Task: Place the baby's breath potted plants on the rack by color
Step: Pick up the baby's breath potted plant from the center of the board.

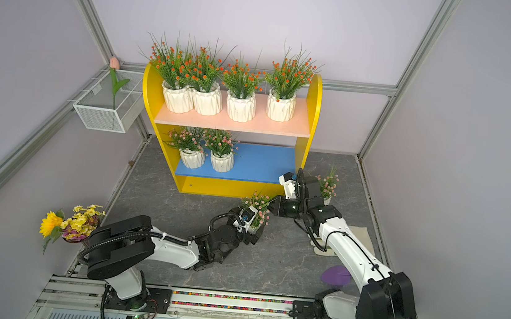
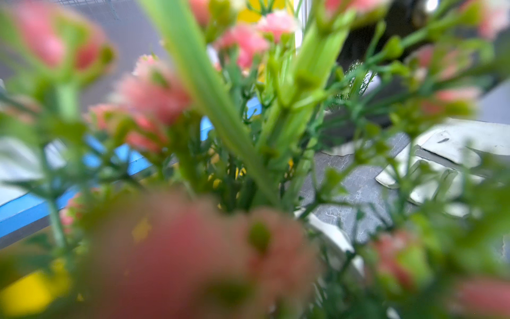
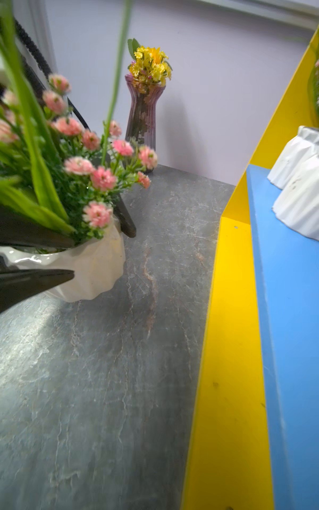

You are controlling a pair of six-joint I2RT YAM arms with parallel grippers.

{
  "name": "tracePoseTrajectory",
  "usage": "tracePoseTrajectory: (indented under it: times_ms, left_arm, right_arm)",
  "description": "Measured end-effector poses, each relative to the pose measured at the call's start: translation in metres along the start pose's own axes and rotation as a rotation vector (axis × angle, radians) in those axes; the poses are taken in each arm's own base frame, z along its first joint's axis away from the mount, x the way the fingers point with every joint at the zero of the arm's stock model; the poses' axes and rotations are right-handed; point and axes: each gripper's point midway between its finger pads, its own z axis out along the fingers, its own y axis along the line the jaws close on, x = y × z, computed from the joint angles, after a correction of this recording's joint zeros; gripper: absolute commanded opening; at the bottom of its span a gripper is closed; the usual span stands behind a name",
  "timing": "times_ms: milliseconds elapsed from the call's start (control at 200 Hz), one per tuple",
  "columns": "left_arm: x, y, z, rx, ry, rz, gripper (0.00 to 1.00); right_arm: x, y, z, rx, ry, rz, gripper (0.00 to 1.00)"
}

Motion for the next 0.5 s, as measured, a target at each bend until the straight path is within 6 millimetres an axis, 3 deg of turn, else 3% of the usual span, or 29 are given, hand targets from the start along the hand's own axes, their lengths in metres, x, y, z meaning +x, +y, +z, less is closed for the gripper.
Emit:
tracePoseTrajectory:
  times_ms: [310, 500]
  left_arm:
    - [0.004, -0.001, 0.003, -0.003, 0.038, 0.023, 0.6]
    - [-0.017, 0.0, 0.012, -0.019, 0.037, 0.012, 0.6]
  right_arm:
    - [-0.009, -0.024, -0.04, 0.065, -0.124, 0.031, 0.21]
    - [-0.003, -0.038, -0.059, 0.126, -0.166, 0.037, 0.21]
